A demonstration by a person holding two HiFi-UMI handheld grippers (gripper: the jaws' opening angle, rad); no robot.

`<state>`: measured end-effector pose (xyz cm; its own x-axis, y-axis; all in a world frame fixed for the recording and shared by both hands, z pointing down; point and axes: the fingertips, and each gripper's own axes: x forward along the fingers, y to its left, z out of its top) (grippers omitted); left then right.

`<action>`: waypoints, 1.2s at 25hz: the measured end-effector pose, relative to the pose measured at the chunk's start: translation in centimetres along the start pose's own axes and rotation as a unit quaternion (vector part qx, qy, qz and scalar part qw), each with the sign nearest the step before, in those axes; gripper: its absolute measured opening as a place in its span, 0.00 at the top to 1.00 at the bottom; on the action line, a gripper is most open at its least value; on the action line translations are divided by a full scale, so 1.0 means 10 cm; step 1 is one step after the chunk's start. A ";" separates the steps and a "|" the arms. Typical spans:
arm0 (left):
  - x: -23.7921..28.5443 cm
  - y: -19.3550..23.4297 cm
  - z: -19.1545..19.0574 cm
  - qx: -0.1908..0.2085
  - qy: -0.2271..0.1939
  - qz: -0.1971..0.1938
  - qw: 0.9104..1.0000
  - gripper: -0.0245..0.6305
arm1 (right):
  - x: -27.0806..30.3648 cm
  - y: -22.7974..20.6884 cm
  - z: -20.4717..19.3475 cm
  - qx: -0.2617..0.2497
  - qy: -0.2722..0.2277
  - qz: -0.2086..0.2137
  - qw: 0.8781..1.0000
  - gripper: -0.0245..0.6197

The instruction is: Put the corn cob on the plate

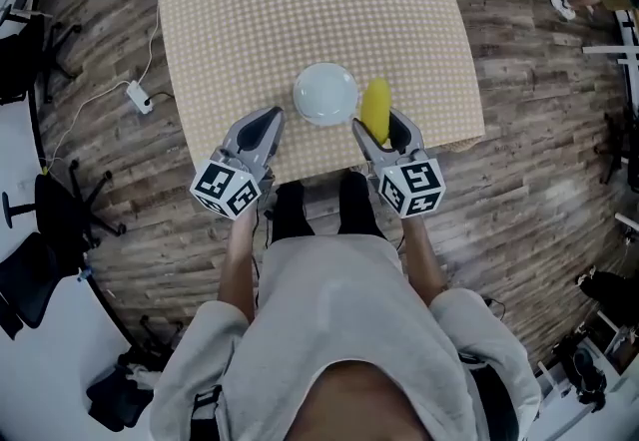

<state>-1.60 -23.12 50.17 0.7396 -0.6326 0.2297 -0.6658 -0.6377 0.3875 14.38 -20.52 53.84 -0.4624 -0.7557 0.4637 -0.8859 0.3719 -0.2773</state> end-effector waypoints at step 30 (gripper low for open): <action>-0.32 0.03 -0.65 -0.038 0.029 0.019 0.999 0.95 | 0.52 0.14 -0.82 -0.006 0.071 0.035 0.997 0.57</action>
<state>-3.52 -18.43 55.35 0.7201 -0.6279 0.2953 -0.6854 -0.5776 0.4434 10.42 -19.49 62.70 -0.5237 -0.6433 0.5585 -0.8508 0.4285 -0.3041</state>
